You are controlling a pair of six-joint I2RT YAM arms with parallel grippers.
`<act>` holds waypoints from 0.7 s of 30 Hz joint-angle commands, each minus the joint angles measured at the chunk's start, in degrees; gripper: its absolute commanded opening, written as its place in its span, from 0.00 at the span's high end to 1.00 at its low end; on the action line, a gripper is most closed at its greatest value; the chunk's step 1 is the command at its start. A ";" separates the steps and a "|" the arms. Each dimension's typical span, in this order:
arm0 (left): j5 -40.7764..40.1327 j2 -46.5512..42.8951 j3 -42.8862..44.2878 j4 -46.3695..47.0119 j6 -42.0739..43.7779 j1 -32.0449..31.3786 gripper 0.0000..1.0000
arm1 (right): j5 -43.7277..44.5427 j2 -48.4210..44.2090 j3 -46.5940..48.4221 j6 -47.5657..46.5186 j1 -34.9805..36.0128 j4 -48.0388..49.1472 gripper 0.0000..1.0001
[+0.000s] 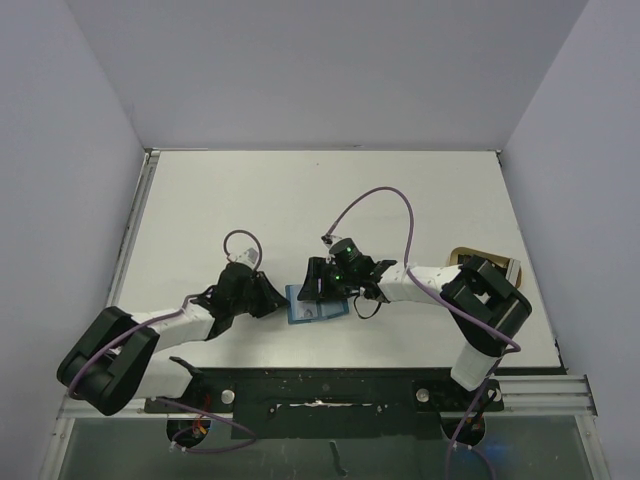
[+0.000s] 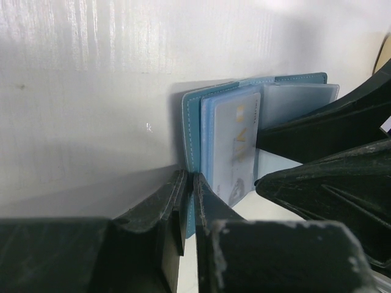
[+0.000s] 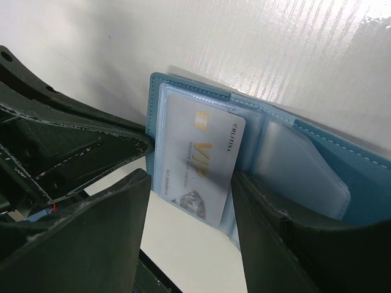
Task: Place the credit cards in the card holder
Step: Insert the credit card into the card holder.
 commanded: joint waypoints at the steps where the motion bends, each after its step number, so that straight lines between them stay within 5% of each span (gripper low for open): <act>1: 1.03 0.78 3.34 3.94 1.31 0.28 0.93 | -1.02 0.66 2.38 -0.60 0.52 2.77 0.44; 9: 1.45 1.26 4.65 2.64 1.78 0.40 0.91 | 0.12 0.67 3.46 -1.87 0.31 0.21 0.44; 15: 0.11 -2.12 5.88 -1.83 2.10 0.75 0.67 | 5.75 -5.03 4.61 -7.12 -0.69 -7.99 0.41; 21: -0.31 -4.71 7.84 -7.11 2.93 0.77 0.59 | 12.89 -10.63 8.03 -11.14 -3.23 -19.24 0.40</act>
